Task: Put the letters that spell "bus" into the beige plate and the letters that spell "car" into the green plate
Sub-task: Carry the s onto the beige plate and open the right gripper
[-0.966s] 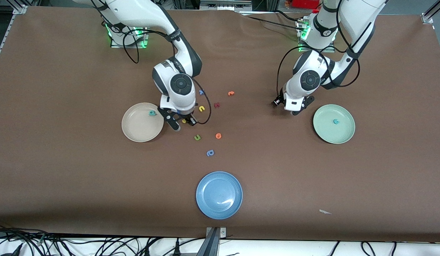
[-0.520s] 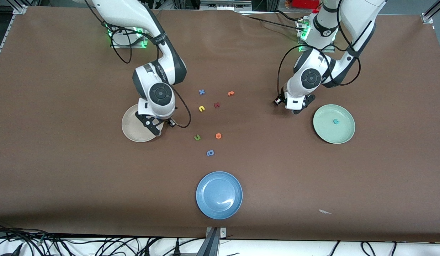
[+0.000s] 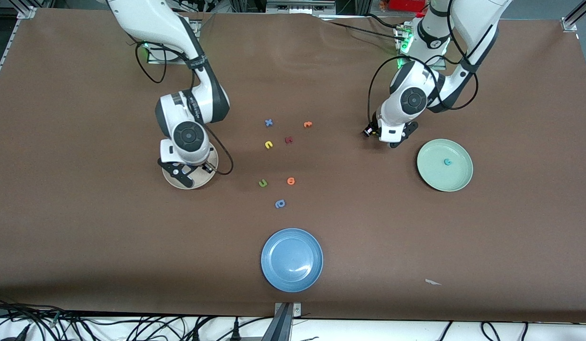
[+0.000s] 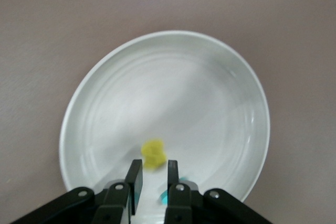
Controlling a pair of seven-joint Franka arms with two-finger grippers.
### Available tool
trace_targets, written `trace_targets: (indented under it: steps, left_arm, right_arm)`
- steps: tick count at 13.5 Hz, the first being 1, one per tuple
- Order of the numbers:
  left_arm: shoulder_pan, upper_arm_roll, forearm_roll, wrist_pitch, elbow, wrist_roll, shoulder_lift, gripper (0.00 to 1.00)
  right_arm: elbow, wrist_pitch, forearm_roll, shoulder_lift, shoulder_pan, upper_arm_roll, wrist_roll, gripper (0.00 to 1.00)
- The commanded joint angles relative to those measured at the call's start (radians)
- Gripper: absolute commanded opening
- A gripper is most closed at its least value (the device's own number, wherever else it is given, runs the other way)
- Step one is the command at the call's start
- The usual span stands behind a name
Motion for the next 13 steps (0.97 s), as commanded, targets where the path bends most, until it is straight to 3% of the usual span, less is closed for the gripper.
trace_targets:
  steps: [1,3,7,9,13]
  left_arm:
    - [0.010,-0.016,-0.027,0.069,-0.038,-0.007,-0.011,0.60]
    - [0.011,-0.016,-0.027,0.068,-0.040,-0.007,-0.017,0.60]
    - [0.014,-0.016,-0.027,0.036,-0.040,0.004,-0.032,0.60]
    - [0.032,-0.017,-0.026,0.005,-0.038,0.025,-0.043,0.59]
    - [0.045,-0.016,-0.026,0.006,-0.038,0.045,-0.042,0.58]
  right_arm:
    - [-0.022,-0.004,0.025,-0.031,-0.006,0.004,-0.027,0.75]
    - [0.004,-0.013,0.042,-0.032,-0.001,0.016,-0.009,0.80]
    - [0.064,-0.038,0.220,-0.029,0.012,0.080,0.098,0.80]
    - [0.062,0.014,0.214,-0.016,0.066,0.120,0.174,0.80]
    - [0.068,0.122,0.214,0.027,0.149,0.124,0.327,0.79]
